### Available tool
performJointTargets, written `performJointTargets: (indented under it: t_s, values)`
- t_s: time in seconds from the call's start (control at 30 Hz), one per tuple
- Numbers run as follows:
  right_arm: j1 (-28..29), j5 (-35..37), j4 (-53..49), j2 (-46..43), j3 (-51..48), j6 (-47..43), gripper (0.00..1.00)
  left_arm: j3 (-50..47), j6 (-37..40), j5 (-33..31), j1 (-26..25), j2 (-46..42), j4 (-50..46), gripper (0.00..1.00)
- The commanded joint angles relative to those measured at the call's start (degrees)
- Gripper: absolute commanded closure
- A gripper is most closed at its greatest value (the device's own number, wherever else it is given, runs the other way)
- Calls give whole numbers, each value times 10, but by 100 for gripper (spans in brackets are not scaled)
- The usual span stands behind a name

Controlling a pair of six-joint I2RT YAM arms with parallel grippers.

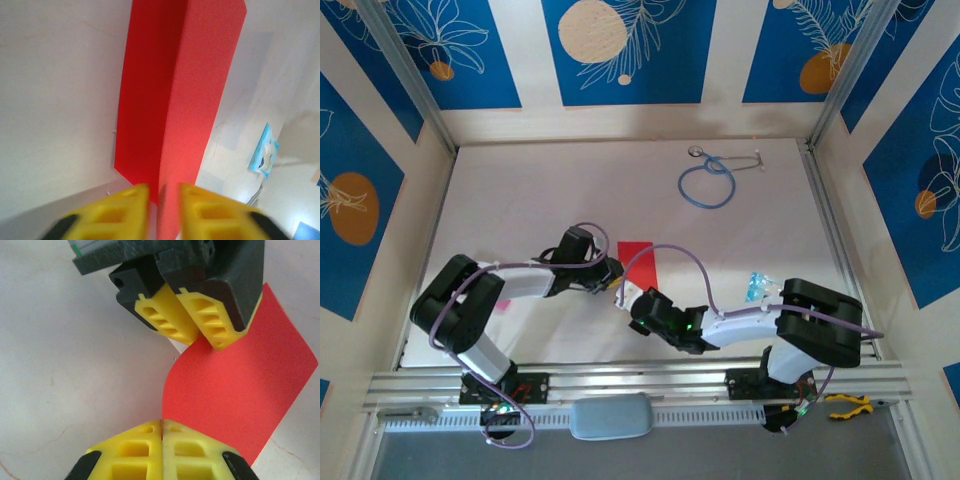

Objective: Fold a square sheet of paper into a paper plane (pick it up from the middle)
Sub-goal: Third fold the triangle at the center of the table.

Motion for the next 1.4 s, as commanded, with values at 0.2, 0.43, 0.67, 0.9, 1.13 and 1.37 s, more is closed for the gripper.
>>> performJointTargets:
  t_s: [0.2, 0.43, 0.67, 0.9, 1.13, 1.37]
  values:
    - [-83, -239, 0, -62, -23, 87, 100, 48, 86, -96, 26, -103, -187, 57]
    - [-159, -408, 7, -58, -14, 144, 100, 85, 150, -91, 41, -124, -240, 58]
    - [-208, -516, 19, -47, -4, 177, 100, 152, 200, -23, 41, -72, -241, 65]
    - [-232, -545, 19, -38, -3, 195, 100, 244, 254, 45, 40, 27, -265, 71]
    - [-235, -525, 25, -23, -2, 204, 100, 305, 279, 74, 33, 120, -289, 78]
    - [-235, -515, 25, -6, 3, 207, 100, 310, 297, 60, 27, 179, -307, 83]
